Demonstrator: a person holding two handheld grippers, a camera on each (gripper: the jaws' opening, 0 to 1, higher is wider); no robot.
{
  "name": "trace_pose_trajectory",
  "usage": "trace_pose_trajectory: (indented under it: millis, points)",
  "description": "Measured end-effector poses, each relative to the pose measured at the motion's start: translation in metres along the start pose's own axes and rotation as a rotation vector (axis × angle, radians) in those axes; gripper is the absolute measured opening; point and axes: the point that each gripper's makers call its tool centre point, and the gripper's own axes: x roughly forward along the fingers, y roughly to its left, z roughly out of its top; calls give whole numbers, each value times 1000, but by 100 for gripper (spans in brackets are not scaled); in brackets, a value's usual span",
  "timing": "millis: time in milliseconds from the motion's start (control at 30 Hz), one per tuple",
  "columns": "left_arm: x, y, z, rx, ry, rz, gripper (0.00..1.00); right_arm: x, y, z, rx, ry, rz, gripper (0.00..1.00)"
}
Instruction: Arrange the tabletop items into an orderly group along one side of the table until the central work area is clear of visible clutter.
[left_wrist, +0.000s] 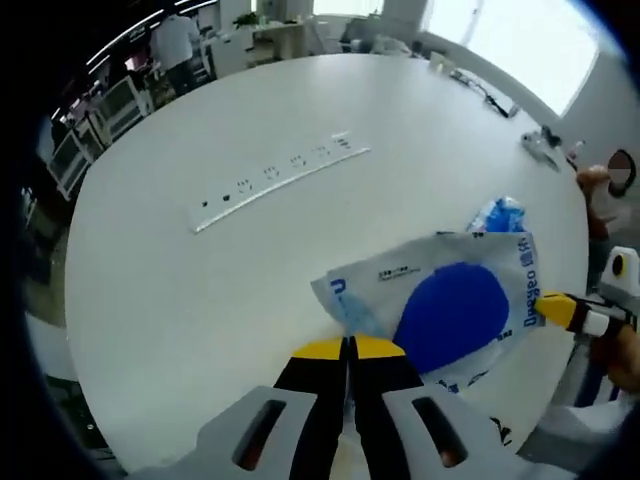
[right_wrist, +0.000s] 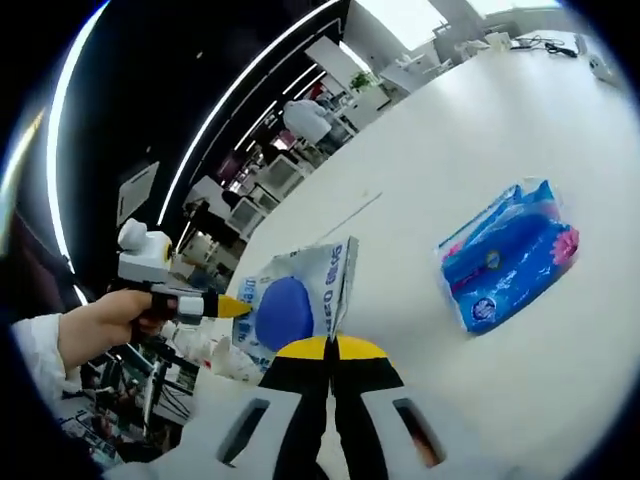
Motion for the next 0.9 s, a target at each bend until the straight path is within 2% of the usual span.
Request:
trace_pose_trajectory:
  millis: [233, 433, 667, 900]
  points:
    - [-39, -20, -7, -33, -55, 7, 0, -18, 11, 25, -34, -30, 24, 0]
    - [-69, -31, -18, -83, -112, 15, 0, -35, 35, 45, -107, -48, 69, 0]
    - [-94, -48, -29, -123, -173, 18, 0, -49, 44, 49, -174, -39, 83, 0]
    - [-103, -54, -30, -129, -186, 26, 0, -57, 47, 48, -196, -24, 90, 0]
